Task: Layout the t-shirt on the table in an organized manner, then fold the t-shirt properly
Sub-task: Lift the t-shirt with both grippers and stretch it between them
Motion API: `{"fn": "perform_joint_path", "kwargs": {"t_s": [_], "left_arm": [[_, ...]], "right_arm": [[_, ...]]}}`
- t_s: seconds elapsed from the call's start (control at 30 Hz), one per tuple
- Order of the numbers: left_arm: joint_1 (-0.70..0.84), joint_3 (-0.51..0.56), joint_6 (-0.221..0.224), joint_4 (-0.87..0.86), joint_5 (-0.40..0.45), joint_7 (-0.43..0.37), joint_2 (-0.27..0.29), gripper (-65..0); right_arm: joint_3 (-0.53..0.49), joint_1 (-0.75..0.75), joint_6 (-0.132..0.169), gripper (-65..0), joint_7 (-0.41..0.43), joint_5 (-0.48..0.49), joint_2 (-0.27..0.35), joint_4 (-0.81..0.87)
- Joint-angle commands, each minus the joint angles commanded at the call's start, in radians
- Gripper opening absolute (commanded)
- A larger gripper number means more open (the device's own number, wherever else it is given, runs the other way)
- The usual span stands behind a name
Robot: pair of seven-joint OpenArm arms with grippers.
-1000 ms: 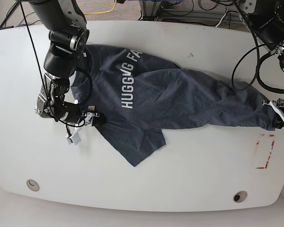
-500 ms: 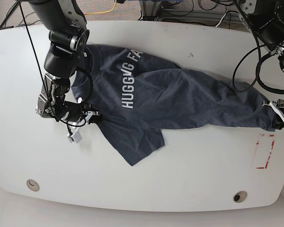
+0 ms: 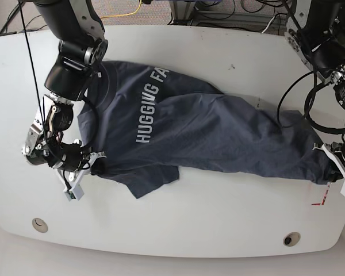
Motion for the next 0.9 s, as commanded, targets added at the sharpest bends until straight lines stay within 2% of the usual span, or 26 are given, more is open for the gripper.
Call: {"fn": "perform_joint_path", "kwargs": {"t_s": [0.17, 0.23, 0.43, 0.67, 0.77, 0.9], "left_arm": [[-0.158, 0.061, 0.0, -0.006, 0.002, 0.0, 0.006, -65.0], [-0.227, 0.072, 0.0, -0.023, 0.003, 0.0, 0.028, -65.0], [-0.427, 0.075, 0.0, -0.11, 0.005, 0.0, 0.058, -65.0], [-0.658, 0.077, 0.0, -0.207, 0.063, 0.0, 0.074, -65.0], [-0.763, 0.077, 0.0, -0.261, 0.064, 0.0, 0.078, -65.0], [-0.823, 0.077, 0.0, -0.302, 0.064, 0.0, 0.078, -65.0]], "right_arm": [[-0.002, 0.127, 0.0, -65.0, -0.02, 0.002, 0.048, -0.003], [-0.023, 0.196, 0.0, -65.0, -0.021, 0.002, 0.061, -0.005], [-0.137, 0.394, 0.0, -65.0, -0.021, 0.0, 0.124, -0.069], [-0.146, 0.615, 0.0, -65.0, -0.023, 0.002, 0.172, -0.172], [-0.199, 0.71, 0.0, -65.0, -0.028, 0.002, 0.204, -0.215], [-0.241, 0.725, 0.0, -65.0, -0.049, 0.023, 0.224, -0.23]]}}
